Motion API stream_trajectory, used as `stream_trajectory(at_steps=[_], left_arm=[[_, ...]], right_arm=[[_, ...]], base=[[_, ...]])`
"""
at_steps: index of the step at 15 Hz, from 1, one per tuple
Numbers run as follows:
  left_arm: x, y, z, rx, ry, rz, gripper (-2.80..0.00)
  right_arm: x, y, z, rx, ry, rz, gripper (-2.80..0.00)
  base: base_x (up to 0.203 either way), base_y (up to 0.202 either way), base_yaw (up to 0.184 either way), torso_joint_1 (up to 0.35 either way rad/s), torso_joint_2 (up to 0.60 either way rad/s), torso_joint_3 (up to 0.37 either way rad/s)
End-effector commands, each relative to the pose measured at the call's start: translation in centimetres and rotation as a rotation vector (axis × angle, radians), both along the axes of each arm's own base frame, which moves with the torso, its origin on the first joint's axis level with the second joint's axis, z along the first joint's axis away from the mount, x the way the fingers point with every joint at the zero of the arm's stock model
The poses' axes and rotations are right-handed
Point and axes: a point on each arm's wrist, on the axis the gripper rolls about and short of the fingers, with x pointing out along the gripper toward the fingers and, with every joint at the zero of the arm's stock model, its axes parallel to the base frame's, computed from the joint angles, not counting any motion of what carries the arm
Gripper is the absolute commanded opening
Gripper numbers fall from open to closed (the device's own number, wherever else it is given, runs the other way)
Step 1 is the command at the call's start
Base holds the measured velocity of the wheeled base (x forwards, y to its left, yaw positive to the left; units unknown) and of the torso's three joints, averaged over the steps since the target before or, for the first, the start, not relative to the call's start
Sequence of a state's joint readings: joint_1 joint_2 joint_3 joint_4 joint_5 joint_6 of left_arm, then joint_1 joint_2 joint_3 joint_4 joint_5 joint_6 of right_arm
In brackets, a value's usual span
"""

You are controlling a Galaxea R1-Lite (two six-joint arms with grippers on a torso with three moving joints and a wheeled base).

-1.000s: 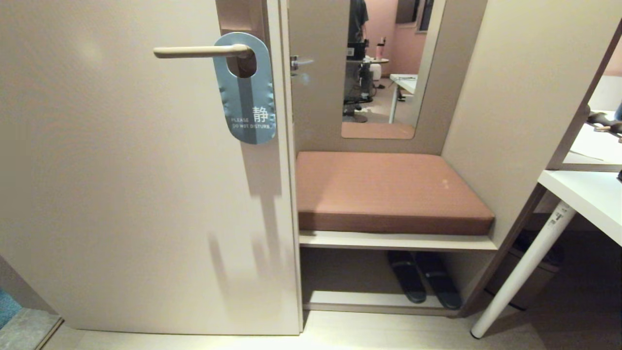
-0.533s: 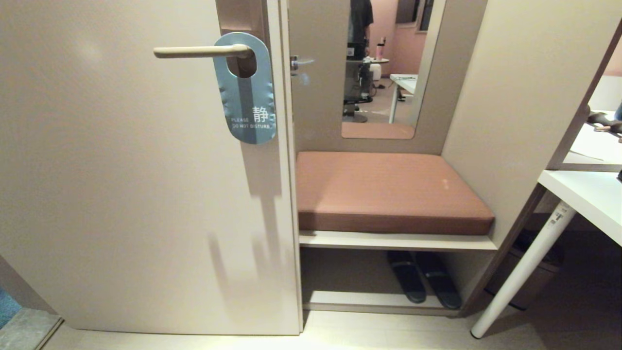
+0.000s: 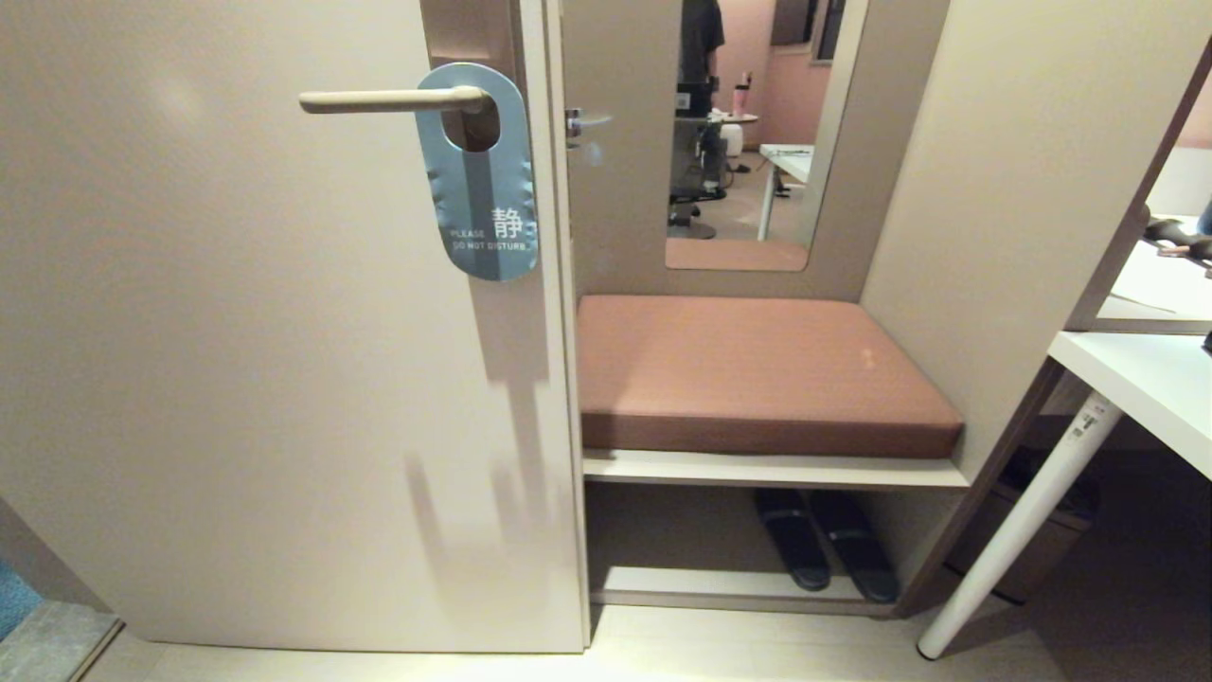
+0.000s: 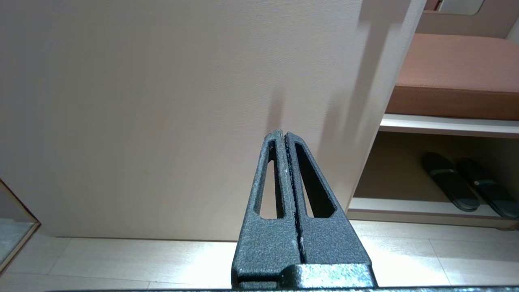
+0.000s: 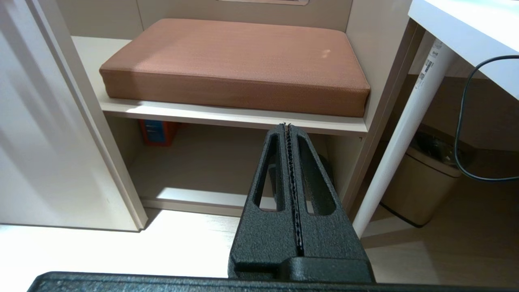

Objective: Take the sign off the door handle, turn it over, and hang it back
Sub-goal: Take down the sign

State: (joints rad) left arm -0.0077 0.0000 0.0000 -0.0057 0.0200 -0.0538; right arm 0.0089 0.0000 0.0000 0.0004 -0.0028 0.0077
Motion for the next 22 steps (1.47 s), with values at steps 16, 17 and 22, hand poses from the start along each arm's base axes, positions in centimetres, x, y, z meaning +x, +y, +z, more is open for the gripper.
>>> stream_trajectory(at_steps=[16, 17, 22], left_arm=[[0.0, 0.0, 0.0, -0.004, 0.0, 0.001, -2.8], [0.0, 0.0, 0.0, -0.004, 0.0, 0.0, -2.8], [0.0, 0.0, 0.0, -0.003, 0.0, 0.001, -2.8]], right_arm=[[0.0, 0.0, 0.0, 0.0, 0.0, 0.0, -2.8], [0.0, 0.0, 0.0, 0.0, 0.0, 0.001, -2.8], [0.0, 0.0, 0.0, 0.0, 0.0, 0.0, -2.8]], base=[[0.0, 0.111, -0.001, 0.002, 0.0, 0.001], [0.0, 0.193, -0.001, -0.002, 0.01, 0.002], [0.0, 0.116, -0.002, 0.001, 0.0, 0.002]])
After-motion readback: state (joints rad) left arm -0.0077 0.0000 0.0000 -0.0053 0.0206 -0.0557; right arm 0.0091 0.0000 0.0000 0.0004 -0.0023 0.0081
